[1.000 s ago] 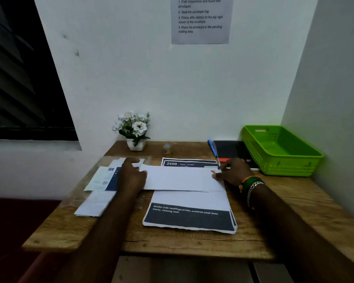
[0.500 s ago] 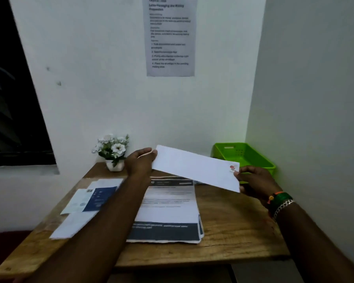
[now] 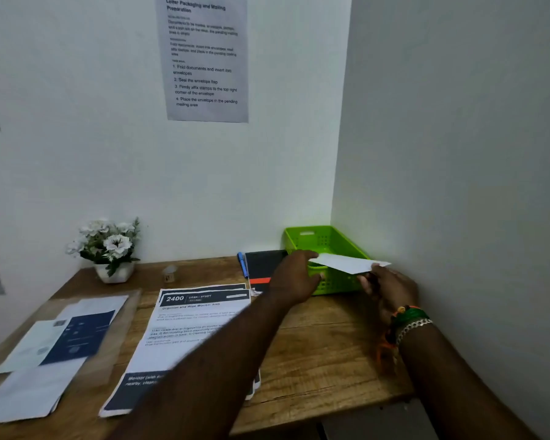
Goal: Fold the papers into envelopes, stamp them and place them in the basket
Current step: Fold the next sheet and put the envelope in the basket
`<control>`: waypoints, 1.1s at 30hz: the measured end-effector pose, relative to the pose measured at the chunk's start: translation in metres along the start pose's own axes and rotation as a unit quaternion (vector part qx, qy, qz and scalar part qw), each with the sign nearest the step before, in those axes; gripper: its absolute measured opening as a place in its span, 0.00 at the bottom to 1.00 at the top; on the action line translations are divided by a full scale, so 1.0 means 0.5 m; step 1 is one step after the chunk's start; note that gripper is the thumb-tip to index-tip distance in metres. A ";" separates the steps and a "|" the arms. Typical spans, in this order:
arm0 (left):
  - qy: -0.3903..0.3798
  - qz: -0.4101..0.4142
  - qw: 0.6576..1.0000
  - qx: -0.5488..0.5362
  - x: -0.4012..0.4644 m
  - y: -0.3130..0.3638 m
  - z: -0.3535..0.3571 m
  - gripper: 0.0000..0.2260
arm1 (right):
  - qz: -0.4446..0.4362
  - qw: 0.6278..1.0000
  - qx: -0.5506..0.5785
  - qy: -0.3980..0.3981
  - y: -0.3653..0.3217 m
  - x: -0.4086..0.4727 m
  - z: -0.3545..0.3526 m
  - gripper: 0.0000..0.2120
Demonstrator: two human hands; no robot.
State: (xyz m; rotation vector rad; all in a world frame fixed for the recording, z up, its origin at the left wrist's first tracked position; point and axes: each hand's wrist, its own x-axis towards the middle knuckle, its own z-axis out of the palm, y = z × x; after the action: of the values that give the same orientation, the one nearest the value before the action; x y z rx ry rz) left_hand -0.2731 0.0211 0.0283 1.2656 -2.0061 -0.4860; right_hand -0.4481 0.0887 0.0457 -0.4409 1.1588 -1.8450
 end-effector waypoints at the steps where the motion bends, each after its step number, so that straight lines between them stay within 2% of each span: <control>1: 0.003 0.012 1.000 0.008 -0.007 0.000 0.020 0.24 | 0.014 1.000 0.002 -0.003 0.007 0.008 0.009 0.06; 4: 0.048 0.014 0.999 -0.001 -0.015 -0.004 0.054 0.22 | 0.042 0.999 0.002 -0.012 0.024 0.034 0.025 0.07; 5: 0.060 0.016 0.998 0.001 -0.017 -0.006 0.058 0.22 | 0.028 0.999 -0.034 -0.010 0.027 0.038 0.029 0.09; 7: 0.071 0.023 0.997 -0.001 -0.020 -0.010 0.061 0.22 | -0.070 0.975 -0.209 0.017 0.037 0.046 0.028 0.13; 9: 0.075 0.029 0.997 -0.005 -0.025 -0.014 0.063 0.22 | -0.219 0.892 -0.392 0.057 0.053 0.043 0.017 0.15; 12: 0.083 0.035 0.996 -0.011 -0.025 -0.020 0.065 0.24 | -0.428 0.724 -0.539 0.046 0.078 0.042 0.004 0.08; 13: 0.085 0.034 0.996 -0.014 -0.026 -0.019 0.065 0.24 | -0.456 0.686 -0.566 0.036 0.084 0.043 0.005 0.07; 15: 0.087 0.029 0.995 -0.026 -0.027 -0.017 0.067 0.24 | -0.465 0.647 -0.604 0.027 0.094 0.054 0.007 0.06; 21: 0.056 0.028 0.997 -0.050 -0.021 -0.015 0.061 0.25 | -0.403 0.633 -0.661 -0.001 0.092 0.085 0.019 0.09; 24: 0.035 0.045 0.996 -0.063 -0.029 -0.027 0.050 0.27 | -0.393 0.642 -0.658 -0.001 0.090 0.078 0.024 0.09; 28: 0.048 0.085 0.994 -0.053 -0.054 -0.071 0.014 0.26 | -0.467 0.670 -0.577 -0.008 0.103 0.052 0.033 0.05; 31: 0.066 0.083 0.994 -0.015 -0.076 -0.132 -0.046 0.21 | -0.535 0.673 -0.501 -0.099 0.134 0.021 0.062 0.04; 33: 0.066 0.053 0.996 0.019 -0.084 -0.185 -0.100 0.17 | -0.527 0.679 -0.479 -0.177 0.167 0.005 0.090 0.02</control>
State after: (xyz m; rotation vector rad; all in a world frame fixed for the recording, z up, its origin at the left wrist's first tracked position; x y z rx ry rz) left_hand -0.1669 0.0196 -0.0119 1.1747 -1.9677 -0.3078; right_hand -0.3777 0.0481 -0.0033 -2.3768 1.6773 -1.6172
